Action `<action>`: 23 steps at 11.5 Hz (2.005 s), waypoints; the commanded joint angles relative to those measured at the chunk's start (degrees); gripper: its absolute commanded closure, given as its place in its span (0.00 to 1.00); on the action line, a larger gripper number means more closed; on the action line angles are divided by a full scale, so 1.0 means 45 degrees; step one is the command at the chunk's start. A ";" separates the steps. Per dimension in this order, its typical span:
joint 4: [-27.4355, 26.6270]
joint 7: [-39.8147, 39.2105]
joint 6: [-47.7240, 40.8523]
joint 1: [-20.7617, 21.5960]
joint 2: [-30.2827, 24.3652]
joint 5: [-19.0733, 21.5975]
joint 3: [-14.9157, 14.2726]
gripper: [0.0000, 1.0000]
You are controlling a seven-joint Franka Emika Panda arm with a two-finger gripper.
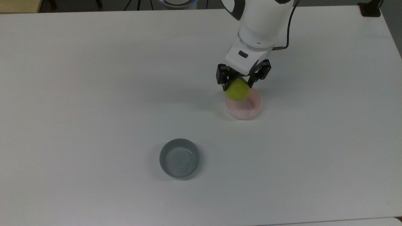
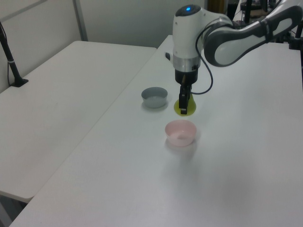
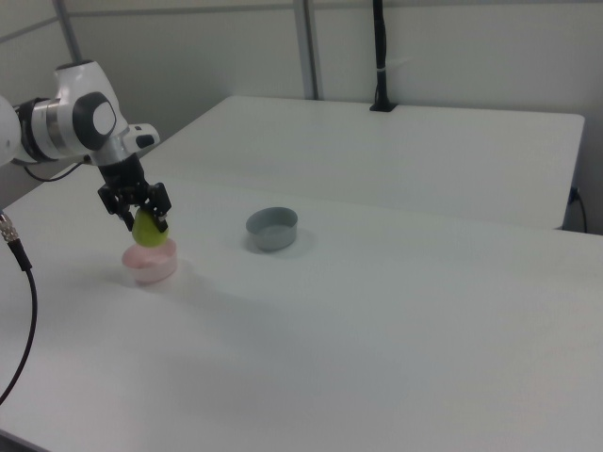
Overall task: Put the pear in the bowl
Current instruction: 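Carry the pear over the pink bowl and lower it inside, then open the gripper to release the pear into the pink bowl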
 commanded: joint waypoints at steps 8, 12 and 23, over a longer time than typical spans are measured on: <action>-0.0170 0.1434 0.1432 0.0432 0.1078 -0.0651 0.0109 0.33; -0.0190 0.1687 0.1412 0.0393 0.1059 -0.0631 0.0109 0.06; 0.0316 0.1728 -0.0340 0.0295 -0.0187 -0.0534 0.0128 0.00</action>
